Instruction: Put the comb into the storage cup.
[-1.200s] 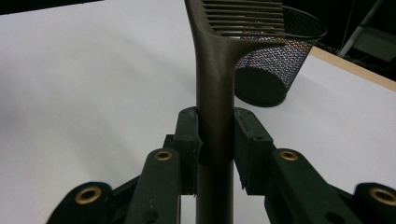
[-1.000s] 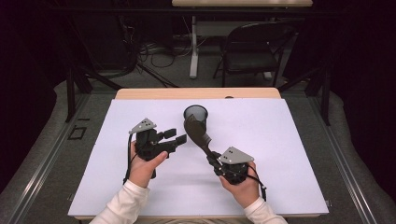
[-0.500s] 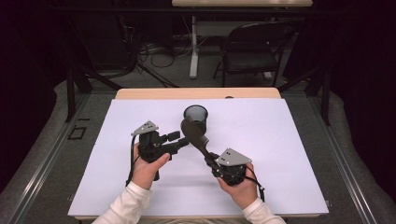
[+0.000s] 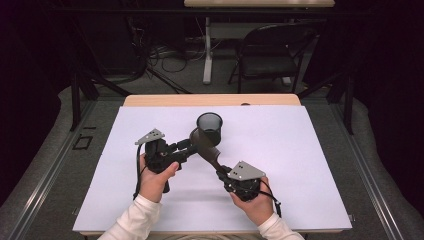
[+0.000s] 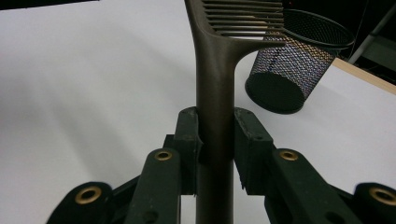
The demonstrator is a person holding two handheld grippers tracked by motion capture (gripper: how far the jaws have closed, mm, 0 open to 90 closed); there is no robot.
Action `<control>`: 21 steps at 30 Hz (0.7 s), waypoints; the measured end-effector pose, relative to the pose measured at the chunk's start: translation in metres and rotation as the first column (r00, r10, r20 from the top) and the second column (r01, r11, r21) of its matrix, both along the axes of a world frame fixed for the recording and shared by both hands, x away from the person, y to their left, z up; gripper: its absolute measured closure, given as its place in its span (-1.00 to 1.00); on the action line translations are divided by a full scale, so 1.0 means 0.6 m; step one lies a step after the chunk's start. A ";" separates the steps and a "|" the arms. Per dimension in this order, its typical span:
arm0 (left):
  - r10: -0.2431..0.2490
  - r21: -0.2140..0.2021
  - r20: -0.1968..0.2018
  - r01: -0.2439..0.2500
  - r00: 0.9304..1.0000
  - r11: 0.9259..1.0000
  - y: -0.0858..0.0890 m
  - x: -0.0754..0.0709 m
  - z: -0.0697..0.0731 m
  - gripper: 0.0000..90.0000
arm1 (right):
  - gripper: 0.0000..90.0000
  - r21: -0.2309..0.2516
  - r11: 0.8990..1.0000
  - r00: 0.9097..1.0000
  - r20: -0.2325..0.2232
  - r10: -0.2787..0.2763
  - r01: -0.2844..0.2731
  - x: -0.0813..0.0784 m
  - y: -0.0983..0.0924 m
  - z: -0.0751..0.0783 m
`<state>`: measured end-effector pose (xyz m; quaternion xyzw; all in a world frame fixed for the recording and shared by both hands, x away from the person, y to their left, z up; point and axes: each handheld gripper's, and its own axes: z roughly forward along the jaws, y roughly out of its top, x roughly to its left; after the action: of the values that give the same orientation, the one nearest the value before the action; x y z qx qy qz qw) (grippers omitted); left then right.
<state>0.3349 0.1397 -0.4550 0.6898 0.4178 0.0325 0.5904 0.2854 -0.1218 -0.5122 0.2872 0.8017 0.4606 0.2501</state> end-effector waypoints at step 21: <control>-0.006 -0.072 -0.061 0.002 0.998 0.997 0.009 0.003 -0.004 0.50 | 0.62 -0.026 0.999 1.000 0.014 0.027 -0.026 -0.007 0.016 -0.004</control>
<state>0.3366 0.1451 -0.4572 0.6697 0.4351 -0.0048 0.6018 0.2809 -0.1123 -0.5146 0.2702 0.8095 0.4556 0.2533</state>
